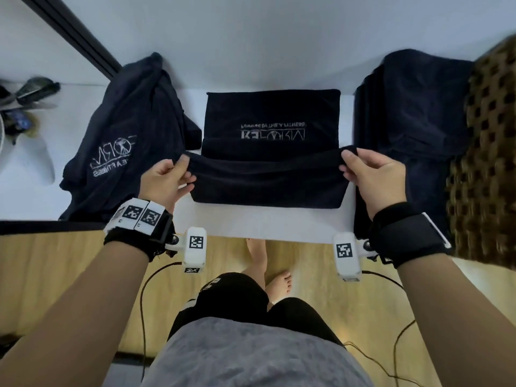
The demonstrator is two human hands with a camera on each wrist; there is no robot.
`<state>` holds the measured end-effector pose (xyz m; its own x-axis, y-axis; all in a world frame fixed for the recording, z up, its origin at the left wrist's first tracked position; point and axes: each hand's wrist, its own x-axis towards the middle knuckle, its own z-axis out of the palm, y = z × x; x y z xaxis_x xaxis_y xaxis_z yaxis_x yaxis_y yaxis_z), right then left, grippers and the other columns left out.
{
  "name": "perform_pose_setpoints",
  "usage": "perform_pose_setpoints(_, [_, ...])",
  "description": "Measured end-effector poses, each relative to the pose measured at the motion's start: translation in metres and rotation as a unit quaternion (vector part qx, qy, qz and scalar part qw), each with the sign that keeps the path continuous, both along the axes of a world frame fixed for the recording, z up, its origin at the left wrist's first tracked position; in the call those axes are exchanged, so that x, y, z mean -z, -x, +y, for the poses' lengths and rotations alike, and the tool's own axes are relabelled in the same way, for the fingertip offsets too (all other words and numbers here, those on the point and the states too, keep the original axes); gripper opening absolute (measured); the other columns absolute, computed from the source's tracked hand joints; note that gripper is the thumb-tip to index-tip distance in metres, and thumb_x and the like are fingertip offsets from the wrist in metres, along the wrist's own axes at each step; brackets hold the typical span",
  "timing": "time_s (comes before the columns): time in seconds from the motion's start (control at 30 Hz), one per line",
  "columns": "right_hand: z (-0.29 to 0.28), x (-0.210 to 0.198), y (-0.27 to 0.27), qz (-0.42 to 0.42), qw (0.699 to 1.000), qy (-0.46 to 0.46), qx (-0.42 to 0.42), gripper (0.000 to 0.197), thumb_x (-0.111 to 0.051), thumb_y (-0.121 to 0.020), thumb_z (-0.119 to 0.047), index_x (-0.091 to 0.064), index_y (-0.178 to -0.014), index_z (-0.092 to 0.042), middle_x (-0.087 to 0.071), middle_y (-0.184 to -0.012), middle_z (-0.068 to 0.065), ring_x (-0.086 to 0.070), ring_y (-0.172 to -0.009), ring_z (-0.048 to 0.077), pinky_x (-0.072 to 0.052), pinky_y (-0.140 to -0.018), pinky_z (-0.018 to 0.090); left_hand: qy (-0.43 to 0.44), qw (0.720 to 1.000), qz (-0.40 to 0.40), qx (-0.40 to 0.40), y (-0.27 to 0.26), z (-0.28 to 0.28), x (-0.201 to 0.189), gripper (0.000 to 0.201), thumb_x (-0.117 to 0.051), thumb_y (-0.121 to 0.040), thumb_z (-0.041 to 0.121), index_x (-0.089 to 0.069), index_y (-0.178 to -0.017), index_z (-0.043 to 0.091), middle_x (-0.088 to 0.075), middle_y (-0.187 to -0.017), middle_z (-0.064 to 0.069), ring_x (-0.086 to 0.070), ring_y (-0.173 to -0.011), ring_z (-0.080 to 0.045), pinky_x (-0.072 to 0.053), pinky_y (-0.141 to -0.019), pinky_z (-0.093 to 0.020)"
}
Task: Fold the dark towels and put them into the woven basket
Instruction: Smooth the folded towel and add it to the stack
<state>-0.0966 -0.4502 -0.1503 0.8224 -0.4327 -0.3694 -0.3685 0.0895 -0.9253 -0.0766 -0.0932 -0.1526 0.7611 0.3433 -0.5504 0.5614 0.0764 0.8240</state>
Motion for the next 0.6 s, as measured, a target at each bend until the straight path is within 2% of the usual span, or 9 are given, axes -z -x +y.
perform_pose_setpoints(0.07, [0.0, 0.003, -0.028, -0.001, 0.997, 0.071, -0.02, 0.015, -0.077, -0.083, -0.024, -0.076, -0.097, -0.017, -0.072, -0.077, 0.001, -0.072, -0.075, 0.014, -0.056, -0.072, 0.025, -0.084, 0.996, -0.014, 0.022, -0.024, -0.002, 0.003, 0.039, -0.07, -0.087, 0.038, -0.049, -0.058, 0.022, -0.052, -0.055, 0.002, -0.056, -0.056, -0.01, -0.052, -0.064, -0.03])
perform_pose_setpoints(0.13, [0.001, 0.005, -0.057, -0.006, 0.992, 0.122, -0.019, 0.021, -0.076, -0.083, -0.027, -0.076, -0.101, -0.015, -0.07, -0.074, -0.003, -0.071, -0.066, 0.009, -0.055, -0.066, 0.02, -0.17, 0.983, -0.037, 0.055, -0.049, -0.003, 0.004, 0.047, -0.067, -0.087, 0.045, -0.045, -0.062, 0.012, -0.044, -0.059, -0.008, -0.047, -0.055, -0.017, -0.043, -0.06, -0.032])
perform_pose_setpoints(0.2, [0.002, 0.007, -0.085, -0.008, 0.985, 0.173, -0.011, 0.012, -0.074, -0.084, -0.03, -0.074, -0.094, -0.022, -0.066, -0.067, -0.012, -0.068, -0.058, 0.004, -0.054, -0.064, 0.018, -0.242, 0.964, -0.061, 0.095, -0.075, -0.005, 0.006, 0.051, -0.062, -0.09, 0.046, -0.04, -0.065, 0.008, -0.038, -0.064, -0.012, -0.041, -0.059, -0.022, -0.037, -0.06, -0.033])
perform_pose_setpoints(0.27, [0.003, 0.012, -0.11, -0.002, 0.976, 0.218, -0.007, 0.004, -0.071, -0.086, -0.029, -0.069, -0.086, -0.026, -0.06, -0.063, -0.014, -0.067, -0.055, 0.002, -0.053, -0.063, 0.018, -0.291, 0.947, -0.067, 0.122, -0.103, -0.011, 0.009, 0.049, -0.056, -0.095, 0.039, -0.032, -0.061, 0.013, -0.035, -0.061, -0.006, -0.036, -0.056, -0.013, -0.033, -0.058, -0.028])
perform_pose_setpoints(0.3, [0.002, 0.017, -0.122, 0.008, 0.972, 0.234, -0.009, 0.002, -0.069, -0.087, -0.028, -0.068, -0.086, -0.026, -0.058, -0.064, -0.014, -0.067, -0.059, 0.004, -0.054, -0.065, 0.021, -0.3, 0.943, -0.064, 0.127, -0.115, -0.014, 0.012, 0.048, -0.053, -0.097, 0.035, -0.03, -0.06, 0.016, -0.034, -0.06, -0.003, -0.034, -0.056, -0.012, -0.031, -0.057, -0.028])
perform_pose_setpoints(0.37, [-0.001, 0.028, -0.143, 0.041, 0.965, 0.257, -0.016, 0.006, -0.067, -0.089, -0.027, -0.071, -0.093, -0.024, -0.06, -0.07, -0.014, -0.071, -0.073, 0.017, -0.057, -0.078, 0.032, -0.306, 0.941, -0.062, 0.133, -0.139, -0.021, 0.02, 0.046, -0.051, -0.099, 0.027, -0.03, -0.06, 0.016, -0.034, -0.06, 0.0, -0.032, -0.057, -0.012, -0.031, -0.055, -0.025])
perform_pose_setpoints(0.43, [-0.005, 0.039, -0.161, 0.07, 0.96, 0.27, -0.018, 0.01, -0.066, -0.089, -0.027, -0.072, -0.095, -0.022, -0.064, -0.078, -0.008, -0.071, -0.082, 0.024, -0.056, -0.086, 0.04, -0.319, 0.935, -0.065, 0.14, -0.158, -0.026, 0.029, 0.037, -0.052, -0.099, 0.021, -0.04, -0.064, 0.013, -0.04, -0.065, -0.001, -0.036, -0.062, -0.013, -0.031, -0.054, -0.02])
perform_pose_setpoints(0.5, [-0.007, 0.05, -0.173, 0.09, 0.954, 0.284, -0.023, 0.01, -0.065, -0.089, -0.028, -0.072, -0.092, -0.022, -0.067, -0.082, -0.004, -0.07, -0.083, 0.025, -0.056, -0.087, 0.039, -0.327, 0.932, -0.053, 0.144, -0.175, -0.031, 0.038, 0.022, -0.053, -0.097, 0.019, -0.053, -0.077, 0.009, -0.05, -0.076, -0.006, -0.045, -0.072, -0.016, -0.035, -0.059, -0.02])
perform_pose_setpoints(0.6, [-0.007, 0.062, -0.185, 0.108, 0.948, 0.299, -0.034, 0.015, -0.065, -0.089, -0.028, -0.073, -0.096, -0.018, -0.072, -0.091, 0.002, -0.07, -0.088, 0.025, -0.054, -0.091, 0.036, -0.339, 0.931, 0.004, 0.136, -0.196, -0.035, 0.053, 0.008, -0.054, -0.092, 0.016, -0.058, -0.086, 0.014, -0.059, -0.085, -0.004, -0.053, -0.078, -0.018, -0.043, -0.073, -0.025])
